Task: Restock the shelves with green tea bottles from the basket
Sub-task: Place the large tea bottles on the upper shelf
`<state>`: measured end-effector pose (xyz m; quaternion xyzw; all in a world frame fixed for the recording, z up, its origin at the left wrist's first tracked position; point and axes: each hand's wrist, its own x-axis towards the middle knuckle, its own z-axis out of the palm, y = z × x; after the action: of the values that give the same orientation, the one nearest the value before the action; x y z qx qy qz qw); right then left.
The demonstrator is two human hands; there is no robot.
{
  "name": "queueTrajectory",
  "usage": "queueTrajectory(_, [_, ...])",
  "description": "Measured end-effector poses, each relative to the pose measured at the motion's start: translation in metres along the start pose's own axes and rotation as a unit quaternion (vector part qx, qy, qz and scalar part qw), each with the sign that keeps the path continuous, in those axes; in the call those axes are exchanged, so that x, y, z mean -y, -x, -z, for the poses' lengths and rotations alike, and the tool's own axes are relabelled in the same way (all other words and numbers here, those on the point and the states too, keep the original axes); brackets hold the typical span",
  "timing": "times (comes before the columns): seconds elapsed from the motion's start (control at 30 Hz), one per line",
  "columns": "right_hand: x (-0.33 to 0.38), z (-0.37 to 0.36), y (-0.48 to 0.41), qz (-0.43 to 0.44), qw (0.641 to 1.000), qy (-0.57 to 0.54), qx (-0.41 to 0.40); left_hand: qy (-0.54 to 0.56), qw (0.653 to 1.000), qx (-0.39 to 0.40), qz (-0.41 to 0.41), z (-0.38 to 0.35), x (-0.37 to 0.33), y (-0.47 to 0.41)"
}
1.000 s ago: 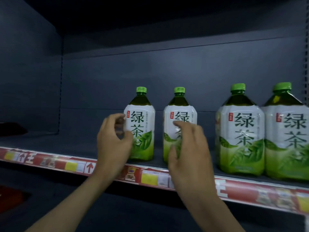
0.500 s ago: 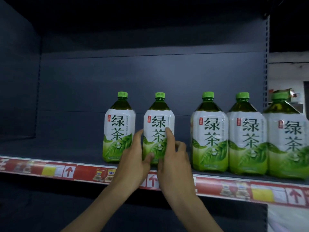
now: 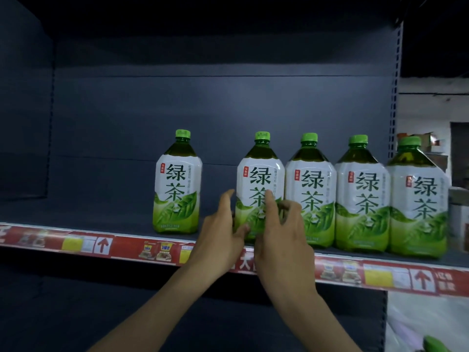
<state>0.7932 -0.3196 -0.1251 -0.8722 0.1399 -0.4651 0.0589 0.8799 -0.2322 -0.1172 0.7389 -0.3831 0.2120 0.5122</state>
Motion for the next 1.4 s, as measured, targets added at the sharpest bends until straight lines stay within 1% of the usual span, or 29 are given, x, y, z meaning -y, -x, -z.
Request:
queueTrajectory(0.07, [0.006,-0.002,0.0,0.004,1.0,-0.023,-0.015,-0.006,1.0,-0.021,0.007,0.013,0.001,0.004])
queueTrajectory(0.13, [0.017,-0.008,0.001,0.036,0.997,-0.048,-0.039,-0.038,0.993,-0.11,-0.009,0.038,0.004,0.008])
queueTrajectory(0.2, [0.032,-0.016,0.0,0.078,0.993,-0.075,-0.041,-0.087,0.974,-0.205,-0.028,0.067,0.014,0.01])
queueTrajectory(0.23, [0.042,-0.021,-0.002,0.092,0.991,-0.094,-0.03,-0.106,0.967,-0.231,-0.022,0.08,0.022,0.008])
queueTrajectory(0.27, [0.051,-0.027,-0.006,0.096,0.988,-0.119,-0.012,-0.118,0.964,-0.237,-0.002,0.092,0.03,0.006])
queueTrajectory(0.3, [0.06,-0.033,-0.01,0.092,0.985,-0.145,0.006,-0.118,0.967,-0.224,0.031,0.103,0.039,0.004])
queueTrajectory(0.33, [0.068,-0.039,-0.015,0.084,0.982,-0.166,0.025,-0.103,0.973,-0.192,0.071,0.11,0.045,0.002])
queueTrajectory(0.4, [0.083,-0.049,-0.026,0.069,0.978,-0.185,0.064,-0.049,0.985,-0.106,0.13,0.118,0.053,0.0])
queueTrajectory(0.47, [0.092,-0.057,-0.031,0.066,0.972,-0.207,0.084,-0.025,0.989,-0.038,0.138,0.118,0.058,0.001])
queueTrajectory(0.5, [0.095,-0.06,-0.033,0.068,0.969,-0.221,0.086,-0.035,0.991,-0.026,0.128,0.117,0.059,0.001])
queueTrajectory(0.6, [0.095,-0.065,-0.032,0.072,0.972,-0.21,0.075,-0.062,0.992,-0.031,0.101,0.114,0.061,0.0])
queueTrajectory(0.7, [0.088,-0.061,-0.027,0.083,0.982,-0.16,0.052,-0.014,0.995,-0.019,0.097,0.11,0.062,0.001])
queueTrajectory(0.8, [0.079,-0.049,-0.02,0.097,0.99,-0.094,0.034,0.009,0.996,-0.004,0.094,0.104,0.06,0.002])
queueTrajectory(0.97, [0.063,-0.041,-0.014,0.083,0.993,0.016,-0.078,0.012,0.997,0.028,0.077,0.087,0.049,0.001])
queueTrajectory(1.1, [0.047,-0.038,-0.015,0.081,0.986,0.073,-0.123,-0.003,0.997,0.037,0.073,0.074,0.04,-0.001])
queueTrajectory(1.27, [0.038,-0.038,-0.016,0.065,0.986,0.089,-0.126,-0.052,0.994,0.041,0.082,0.067,0.036,-0.006])
queueTrajectory(1.4, [0.036,-0.039,-0.019,0.062,0.988,0.083,-0.116,-0.065,0.993,0.045,0.09,0.066,0.034,-0.005])
